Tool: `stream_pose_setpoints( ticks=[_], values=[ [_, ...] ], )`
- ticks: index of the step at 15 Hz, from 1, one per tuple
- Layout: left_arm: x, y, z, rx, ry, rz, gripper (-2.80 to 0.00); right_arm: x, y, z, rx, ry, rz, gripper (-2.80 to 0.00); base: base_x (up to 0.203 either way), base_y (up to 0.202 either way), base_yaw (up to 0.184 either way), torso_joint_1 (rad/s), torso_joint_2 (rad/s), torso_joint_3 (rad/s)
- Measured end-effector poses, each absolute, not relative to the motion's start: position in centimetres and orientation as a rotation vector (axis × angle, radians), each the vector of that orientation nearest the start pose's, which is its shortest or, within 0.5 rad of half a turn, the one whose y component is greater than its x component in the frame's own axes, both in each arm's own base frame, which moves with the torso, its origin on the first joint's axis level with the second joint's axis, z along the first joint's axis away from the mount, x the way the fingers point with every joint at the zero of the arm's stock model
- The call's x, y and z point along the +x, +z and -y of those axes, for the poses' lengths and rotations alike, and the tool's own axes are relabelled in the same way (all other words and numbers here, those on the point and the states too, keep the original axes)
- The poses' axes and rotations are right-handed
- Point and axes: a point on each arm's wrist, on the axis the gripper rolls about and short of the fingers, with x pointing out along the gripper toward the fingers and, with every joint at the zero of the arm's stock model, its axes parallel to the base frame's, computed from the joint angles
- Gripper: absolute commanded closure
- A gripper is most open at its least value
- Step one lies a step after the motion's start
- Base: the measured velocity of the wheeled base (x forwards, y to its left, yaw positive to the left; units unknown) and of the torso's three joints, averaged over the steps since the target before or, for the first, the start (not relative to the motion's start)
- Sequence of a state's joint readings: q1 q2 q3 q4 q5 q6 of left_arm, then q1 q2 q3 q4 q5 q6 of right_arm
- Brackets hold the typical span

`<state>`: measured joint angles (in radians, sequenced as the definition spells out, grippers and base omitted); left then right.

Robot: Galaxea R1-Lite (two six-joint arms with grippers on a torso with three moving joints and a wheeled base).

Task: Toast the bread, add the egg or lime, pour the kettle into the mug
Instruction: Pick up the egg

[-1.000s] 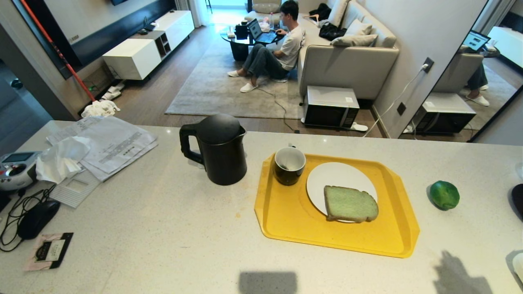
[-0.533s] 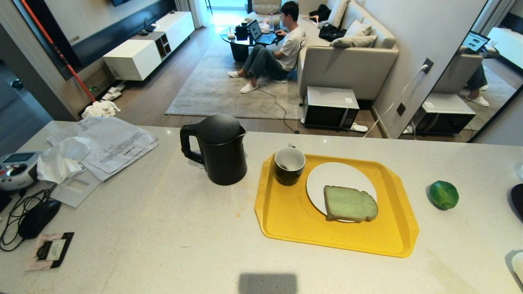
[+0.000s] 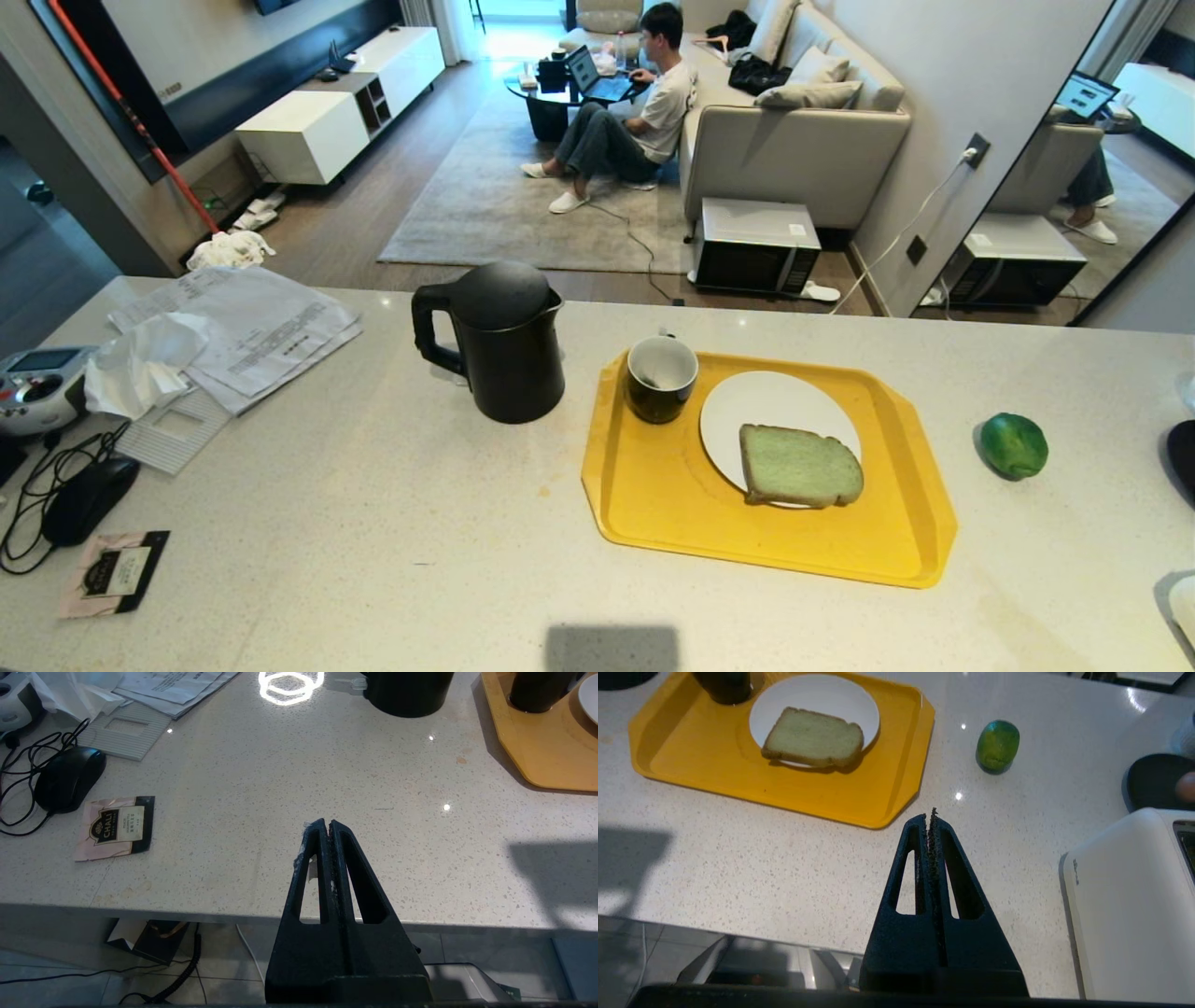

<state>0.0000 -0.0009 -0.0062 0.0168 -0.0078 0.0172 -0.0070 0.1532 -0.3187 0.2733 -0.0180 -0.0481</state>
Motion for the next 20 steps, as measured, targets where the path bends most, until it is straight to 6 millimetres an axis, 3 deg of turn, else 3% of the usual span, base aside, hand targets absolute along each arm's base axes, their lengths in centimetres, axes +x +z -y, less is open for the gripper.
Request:
stream_pose_setpoints(
  ticks=[6, 10, 16, 20],
  values=[
    [-2.3, 7.5, 0.0, 0.017, -0.008, -0.010, 0.00, -3.3, 9.7, 0.1, -0.054, -0.033, -0.037, 0.00, 0.000, 0.000, 0.000, 0.000, 0.00, 0.000],
    [-2.3, 7.5, 0.0, 0.017, -0.008, -0.010, 0.00, -2.5, 8.0, 0.0, -0.123, 0.013, 0.006, 0.00, 0.000, 0.000, 0.000, 0.000, 0.00, 0.000],
    [-2.3, 7.5, 0.0, 0.017, -0.008, -0.010, 0.00, -2.3, 7.6, -0.1, -0.177, 0.038, 0.013, 0.00, 0.000, 0.000, 0.000, 0.000, 0.00, 0.000],
    [-2.3, 7.5, 0.0, 0.016, -0.007, -0.010, 0.00, -2.3, 7.5, -0.1, -0.065, 0.024, 0.001, 0.00, 0.000, 0.000, 0.000, 0.000, 0.00, 0.000]
  ],
)
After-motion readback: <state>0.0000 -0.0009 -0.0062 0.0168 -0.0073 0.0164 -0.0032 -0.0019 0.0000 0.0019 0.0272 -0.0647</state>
